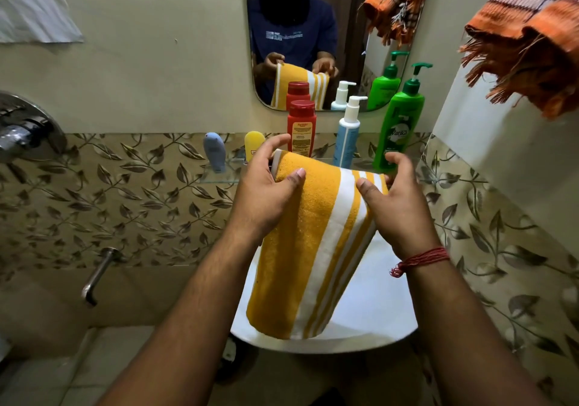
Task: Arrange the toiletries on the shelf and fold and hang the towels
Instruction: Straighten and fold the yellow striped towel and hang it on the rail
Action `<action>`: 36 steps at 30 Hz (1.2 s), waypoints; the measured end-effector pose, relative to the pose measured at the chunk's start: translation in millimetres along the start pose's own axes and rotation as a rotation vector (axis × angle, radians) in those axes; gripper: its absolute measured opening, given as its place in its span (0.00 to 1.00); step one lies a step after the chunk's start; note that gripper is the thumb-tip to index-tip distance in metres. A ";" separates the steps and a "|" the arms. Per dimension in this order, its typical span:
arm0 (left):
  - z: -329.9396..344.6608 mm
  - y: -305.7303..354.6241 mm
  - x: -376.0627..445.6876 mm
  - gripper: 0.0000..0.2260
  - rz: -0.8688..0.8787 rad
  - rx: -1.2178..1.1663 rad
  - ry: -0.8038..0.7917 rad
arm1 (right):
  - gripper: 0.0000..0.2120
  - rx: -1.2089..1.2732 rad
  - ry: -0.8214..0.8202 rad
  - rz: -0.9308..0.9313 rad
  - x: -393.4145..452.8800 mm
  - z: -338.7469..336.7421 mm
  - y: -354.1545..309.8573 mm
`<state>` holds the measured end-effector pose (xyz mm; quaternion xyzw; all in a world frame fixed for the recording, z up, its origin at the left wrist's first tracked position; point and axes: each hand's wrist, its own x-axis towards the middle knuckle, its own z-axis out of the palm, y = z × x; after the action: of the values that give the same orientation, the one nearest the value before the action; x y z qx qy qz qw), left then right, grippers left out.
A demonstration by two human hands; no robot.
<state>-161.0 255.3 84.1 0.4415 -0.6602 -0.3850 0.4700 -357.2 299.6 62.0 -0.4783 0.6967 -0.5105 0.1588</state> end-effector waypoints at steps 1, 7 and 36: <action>0.0 0.4 -0.6 0.24 0.006 0.003 0.001 | 0.29 0.021 0.005 -0.006 -0.7 -1.1 -0.7; -6.7 -0.6 0.5 0.22 0.010 0.025 0.027 | 0.33 0.144 -0.076 -0.158 -9.4 -8.9 -3.2; 17.8 15.7 42.3 0.17 0.302 -0.307 -0.237 | 0.17 -0.648 0.171 -0.288 -49.3 -43.6 -55.7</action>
<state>-188.7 221.9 105.8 0.2130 -0.7030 -0.4552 0.5032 -335.8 363.7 115.5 -0.5524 0.7587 -0.3183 -0.1335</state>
